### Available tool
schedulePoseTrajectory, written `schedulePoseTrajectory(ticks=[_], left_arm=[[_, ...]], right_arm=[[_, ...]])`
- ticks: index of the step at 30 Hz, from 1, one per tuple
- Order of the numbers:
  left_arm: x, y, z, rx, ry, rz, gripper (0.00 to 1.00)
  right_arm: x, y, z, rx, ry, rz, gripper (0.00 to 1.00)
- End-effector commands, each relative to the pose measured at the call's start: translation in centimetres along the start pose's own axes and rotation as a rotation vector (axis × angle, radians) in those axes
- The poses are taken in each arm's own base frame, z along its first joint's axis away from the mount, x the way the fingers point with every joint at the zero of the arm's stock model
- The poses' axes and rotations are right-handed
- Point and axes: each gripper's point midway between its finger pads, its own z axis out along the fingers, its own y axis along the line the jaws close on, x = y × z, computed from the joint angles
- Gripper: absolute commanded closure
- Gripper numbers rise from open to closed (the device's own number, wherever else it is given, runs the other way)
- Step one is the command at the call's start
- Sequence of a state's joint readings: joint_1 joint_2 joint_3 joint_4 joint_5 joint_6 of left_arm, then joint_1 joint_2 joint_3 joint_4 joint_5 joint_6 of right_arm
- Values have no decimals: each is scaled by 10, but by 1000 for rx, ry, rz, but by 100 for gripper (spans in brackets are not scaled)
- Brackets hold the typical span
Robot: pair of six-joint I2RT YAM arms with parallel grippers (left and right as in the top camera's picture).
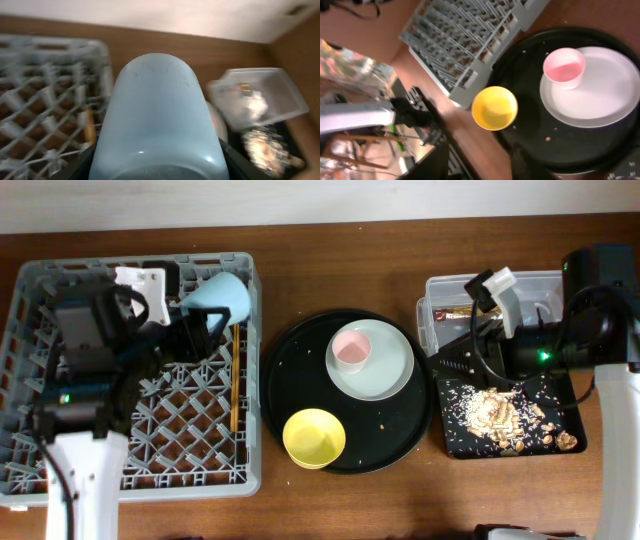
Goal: Sort waste into correct bins and load items into the dishwasher rack
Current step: 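Place the blue cup upside down in the dish rack with the left gripper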
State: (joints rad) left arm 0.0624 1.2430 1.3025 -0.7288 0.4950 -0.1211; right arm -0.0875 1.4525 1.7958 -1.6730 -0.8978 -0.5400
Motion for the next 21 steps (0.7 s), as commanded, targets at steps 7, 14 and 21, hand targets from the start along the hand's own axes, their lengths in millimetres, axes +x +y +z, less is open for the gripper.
schedulePoseTrajectory(ticks=[7,14,21], left_arm=[[30,103,122,-194,155,-78,64],[30,122,147,-237,132,-60,52],[29,122,147,-237,128,-58,1]], right_arm=[[23,-29,22,9,74,72,56],[27,-33,26,5,81,81,56],[27,-33,26,5,81,81,56]])
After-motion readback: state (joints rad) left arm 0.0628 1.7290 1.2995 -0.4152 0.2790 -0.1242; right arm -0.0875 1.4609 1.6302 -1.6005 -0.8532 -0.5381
